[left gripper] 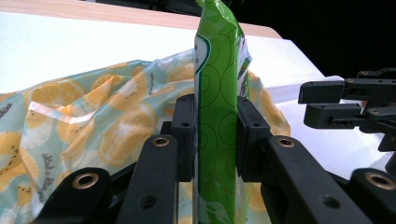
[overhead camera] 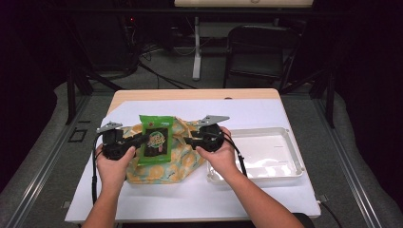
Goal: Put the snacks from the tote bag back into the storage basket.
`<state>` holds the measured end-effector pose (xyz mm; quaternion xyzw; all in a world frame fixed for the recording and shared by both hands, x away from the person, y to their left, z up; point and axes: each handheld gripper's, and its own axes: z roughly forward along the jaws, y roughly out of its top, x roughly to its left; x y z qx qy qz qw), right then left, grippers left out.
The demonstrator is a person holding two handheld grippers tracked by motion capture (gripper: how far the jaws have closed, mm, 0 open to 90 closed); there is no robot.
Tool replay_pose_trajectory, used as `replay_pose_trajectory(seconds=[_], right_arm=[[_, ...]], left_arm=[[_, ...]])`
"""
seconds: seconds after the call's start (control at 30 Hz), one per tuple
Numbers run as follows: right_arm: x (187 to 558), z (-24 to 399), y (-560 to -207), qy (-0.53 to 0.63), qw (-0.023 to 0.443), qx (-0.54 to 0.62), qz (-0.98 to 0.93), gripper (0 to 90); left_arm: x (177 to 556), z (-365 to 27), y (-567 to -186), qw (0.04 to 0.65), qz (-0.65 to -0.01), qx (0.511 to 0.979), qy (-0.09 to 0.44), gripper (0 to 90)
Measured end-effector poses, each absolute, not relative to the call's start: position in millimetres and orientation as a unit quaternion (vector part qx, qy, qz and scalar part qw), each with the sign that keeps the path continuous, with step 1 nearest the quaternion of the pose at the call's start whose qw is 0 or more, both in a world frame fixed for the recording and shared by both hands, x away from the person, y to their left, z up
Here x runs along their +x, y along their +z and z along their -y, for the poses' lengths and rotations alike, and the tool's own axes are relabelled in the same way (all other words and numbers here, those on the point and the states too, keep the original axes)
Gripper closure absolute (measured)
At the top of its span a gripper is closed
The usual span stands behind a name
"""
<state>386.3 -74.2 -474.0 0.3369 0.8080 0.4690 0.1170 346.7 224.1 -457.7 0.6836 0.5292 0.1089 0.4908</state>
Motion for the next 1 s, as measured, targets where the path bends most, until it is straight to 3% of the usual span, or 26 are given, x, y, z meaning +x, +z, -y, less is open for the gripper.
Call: replay_pose_trajectory(seconds=[0.8, 1.0], right_arm=[[375, 107, -464, 0.504, 0.112, 0.349, -0.782, 58.5], [372, 110, -461, 0.511, 0.119, 0.357, -0.773, 53.5]], left_arm=[[346, -202, -434, 0.503, -0.503, 0.692, 0.125, 73.3], [347, -195, -427, 0.506, -0.496, 0.694, 0.127, 73.3]])
